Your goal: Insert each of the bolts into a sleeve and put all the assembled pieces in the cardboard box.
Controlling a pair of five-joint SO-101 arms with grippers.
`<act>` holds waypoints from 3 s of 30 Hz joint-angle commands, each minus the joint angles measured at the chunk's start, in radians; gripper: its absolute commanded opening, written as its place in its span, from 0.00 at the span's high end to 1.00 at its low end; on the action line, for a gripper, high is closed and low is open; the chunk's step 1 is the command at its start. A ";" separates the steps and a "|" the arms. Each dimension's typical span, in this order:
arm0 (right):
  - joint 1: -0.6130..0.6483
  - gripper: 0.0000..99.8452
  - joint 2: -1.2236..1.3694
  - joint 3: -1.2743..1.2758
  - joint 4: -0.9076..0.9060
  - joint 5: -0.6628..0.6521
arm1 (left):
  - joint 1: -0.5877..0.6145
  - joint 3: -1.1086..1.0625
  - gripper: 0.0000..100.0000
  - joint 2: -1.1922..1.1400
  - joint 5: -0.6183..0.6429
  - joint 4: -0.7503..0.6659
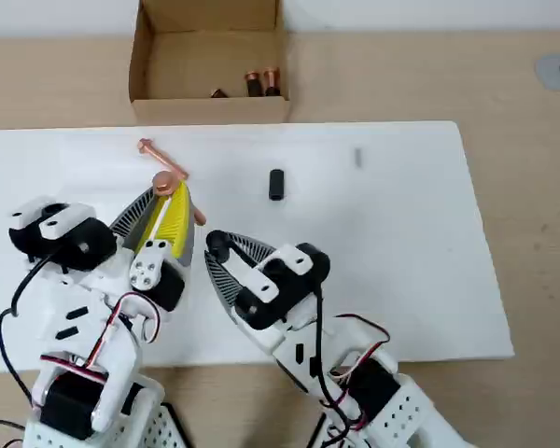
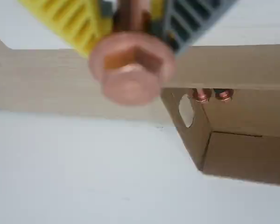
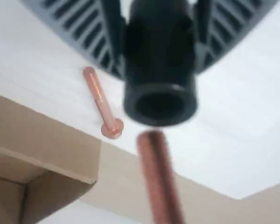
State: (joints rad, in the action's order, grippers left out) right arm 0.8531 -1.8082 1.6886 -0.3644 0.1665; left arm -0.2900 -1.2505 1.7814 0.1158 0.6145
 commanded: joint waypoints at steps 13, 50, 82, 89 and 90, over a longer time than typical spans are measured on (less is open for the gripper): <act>0.021 0.99 -0.151 -0.002 0.000 0.012 | -0.126 0.058 0.99 0.007 0.006 0.017; 0.019 0.99 -0.150 -0.002 0.000 0.009 | -0.141 0.394 0.99 -0.231 0.012 0.256; 0.019 0.99 -0.153 -0.002 0.000 0.012 | -0.114 0.342 0.99 -0.225 -0.031 0.269; 0.019 0.99 -0.153 -0.002 0.000 0.012 | -0.114 0.333 0.99 -0.225 -0.051 0.269; 0.019 0.99 -0.153 -0.002 0.000 0.012 | -0.115 0.333 0.99 -0.225 -0.051 0.269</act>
State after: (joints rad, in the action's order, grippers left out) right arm 0.8546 -1.8082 1.6886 -0.3644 0.1711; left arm -0.4189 -0.9221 1.5543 0.0713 0.8968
